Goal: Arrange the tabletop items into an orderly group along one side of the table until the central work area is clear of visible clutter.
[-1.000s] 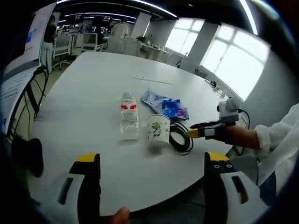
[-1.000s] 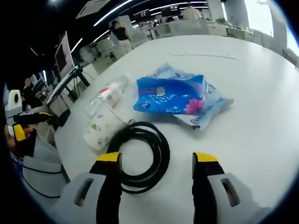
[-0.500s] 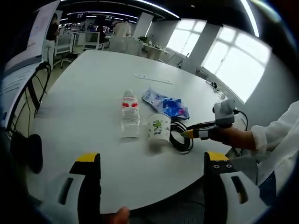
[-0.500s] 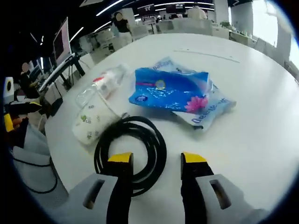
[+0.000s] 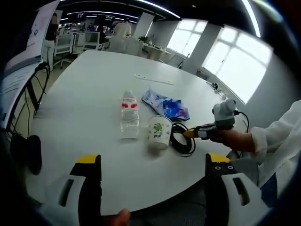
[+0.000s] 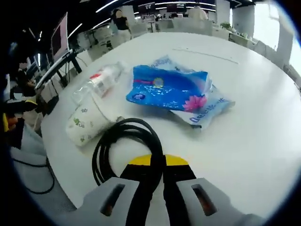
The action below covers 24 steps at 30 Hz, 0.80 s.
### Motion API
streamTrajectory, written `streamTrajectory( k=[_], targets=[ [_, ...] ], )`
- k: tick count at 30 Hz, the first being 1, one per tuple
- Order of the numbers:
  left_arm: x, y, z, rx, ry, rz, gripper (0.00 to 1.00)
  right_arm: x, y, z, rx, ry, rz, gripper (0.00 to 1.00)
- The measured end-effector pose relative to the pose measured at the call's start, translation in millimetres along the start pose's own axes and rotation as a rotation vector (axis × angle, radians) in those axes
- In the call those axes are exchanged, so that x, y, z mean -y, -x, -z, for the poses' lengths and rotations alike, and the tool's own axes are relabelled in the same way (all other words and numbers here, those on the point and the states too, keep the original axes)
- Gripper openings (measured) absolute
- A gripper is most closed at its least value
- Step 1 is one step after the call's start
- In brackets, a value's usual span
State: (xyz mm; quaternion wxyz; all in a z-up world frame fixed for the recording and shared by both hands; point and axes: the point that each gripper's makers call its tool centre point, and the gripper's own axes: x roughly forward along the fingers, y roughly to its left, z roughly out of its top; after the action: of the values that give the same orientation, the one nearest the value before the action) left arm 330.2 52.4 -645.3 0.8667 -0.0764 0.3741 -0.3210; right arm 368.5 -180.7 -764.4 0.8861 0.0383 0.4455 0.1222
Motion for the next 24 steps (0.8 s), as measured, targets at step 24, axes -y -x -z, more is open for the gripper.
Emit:
streamTrajectory(
  k=[24],
  targets=[
    [3.3, -5.2, 3.2, -0.010, 0.007, 0.007, 0.94, 22.0, 71.9, -26.6, 0.151, -0.246, -0.165, 0.00]
  ],
)
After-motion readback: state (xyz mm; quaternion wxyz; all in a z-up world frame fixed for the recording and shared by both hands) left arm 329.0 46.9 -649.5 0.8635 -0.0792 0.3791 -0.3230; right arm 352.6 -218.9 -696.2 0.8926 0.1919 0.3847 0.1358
